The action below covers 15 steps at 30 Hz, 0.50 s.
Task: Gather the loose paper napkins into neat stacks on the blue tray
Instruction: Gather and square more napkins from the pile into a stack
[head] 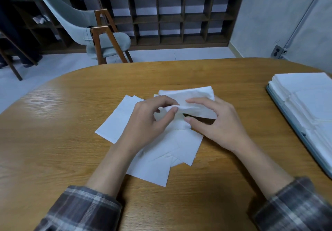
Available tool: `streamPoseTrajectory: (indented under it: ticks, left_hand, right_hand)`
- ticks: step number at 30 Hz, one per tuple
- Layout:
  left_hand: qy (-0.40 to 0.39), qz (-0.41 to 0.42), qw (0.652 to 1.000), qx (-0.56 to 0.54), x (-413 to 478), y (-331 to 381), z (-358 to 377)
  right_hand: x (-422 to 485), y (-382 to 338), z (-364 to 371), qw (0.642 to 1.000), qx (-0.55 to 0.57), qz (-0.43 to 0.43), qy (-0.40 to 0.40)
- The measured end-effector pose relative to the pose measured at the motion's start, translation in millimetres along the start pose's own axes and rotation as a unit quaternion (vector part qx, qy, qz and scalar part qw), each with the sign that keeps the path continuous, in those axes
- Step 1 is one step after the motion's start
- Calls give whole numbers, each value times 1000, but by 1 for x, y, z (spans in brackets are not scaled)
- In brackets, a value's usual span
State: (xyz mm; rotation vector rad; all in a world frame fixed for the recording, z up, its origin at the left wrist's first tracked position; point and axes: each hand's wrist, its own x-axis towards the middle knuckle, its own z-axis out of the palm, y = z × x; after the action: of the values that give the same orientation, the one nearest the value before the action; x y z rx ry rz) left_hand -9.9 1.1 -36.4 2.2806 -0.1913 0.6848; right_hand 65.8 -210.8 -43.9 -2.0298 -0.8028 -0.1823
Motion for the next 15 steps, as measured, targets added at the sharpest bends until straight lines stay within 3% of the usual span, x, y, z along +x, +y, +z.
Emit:
streamPoseTrajectory:
  ticks: [3,7,12,15]
  left_hand:
    - [-15,5,1000,-19,-1,6,3]
    - [-24,-83,995,-42,2,0,-1]
    - [44,-179,960,-213,9,-2,-15]
    - [49,-203,943,-258,8,0,-19]
  right_hand:
    - [2,4,6,998,6,-16,52]
    - [7,5,-1,982,155,89,66]
    - [11,4,-10,888,420,181,49]
    - [12,3,-11,869,453,200,3]
